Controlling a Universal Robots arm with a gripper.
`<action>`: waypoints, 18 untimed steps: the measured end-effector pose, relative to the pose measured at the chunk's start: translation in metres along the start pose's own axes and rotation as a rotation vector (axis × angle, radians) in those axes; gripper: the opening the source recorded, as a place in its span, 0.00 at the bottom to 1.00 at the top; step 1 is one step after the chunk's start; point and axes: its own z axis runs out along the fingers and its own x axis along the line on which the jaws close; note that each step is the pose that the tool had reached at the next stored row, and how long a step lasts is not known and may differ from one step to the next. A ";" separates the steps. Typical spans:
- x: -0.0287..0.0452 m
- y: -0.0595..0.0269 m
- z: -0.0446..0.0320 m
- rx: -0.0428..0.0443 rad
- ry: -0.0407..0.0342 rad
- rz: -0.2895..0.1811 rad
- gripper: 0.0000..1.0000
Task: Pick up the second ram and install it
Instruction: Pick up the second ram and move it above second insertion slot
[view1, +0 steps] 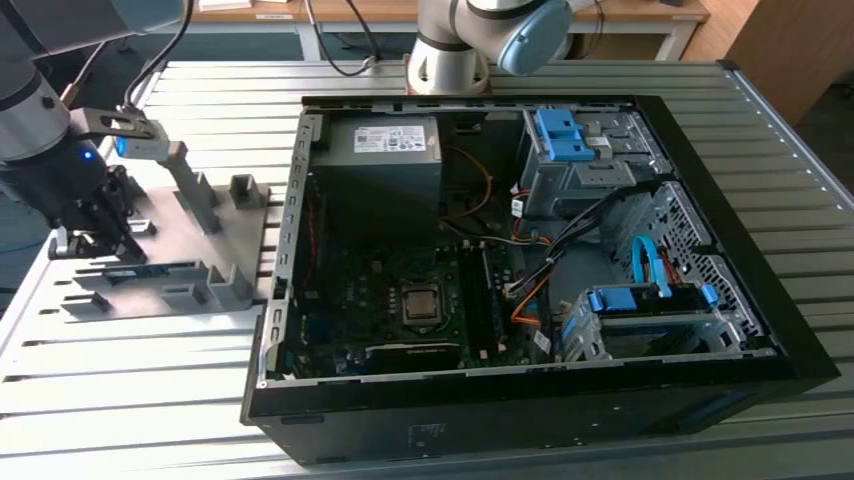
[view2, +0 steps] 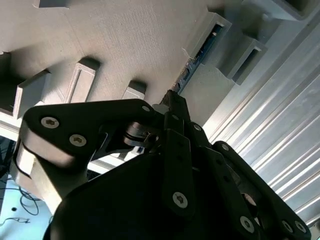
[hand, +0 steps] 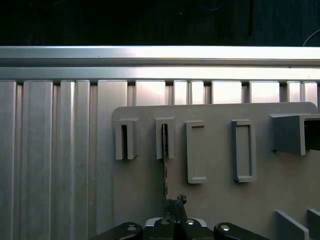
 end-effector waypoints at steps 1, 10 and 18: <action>0.0000 0.0000 0.0000 0.0001 -0.0010 0.000 0.10; 0.0000 0.0000 0.0002 0.0000 -0.0099 0.000 0.41; 0.0027 0.0000 0.0102 -0.0008 -0.0098 -0.028 0.41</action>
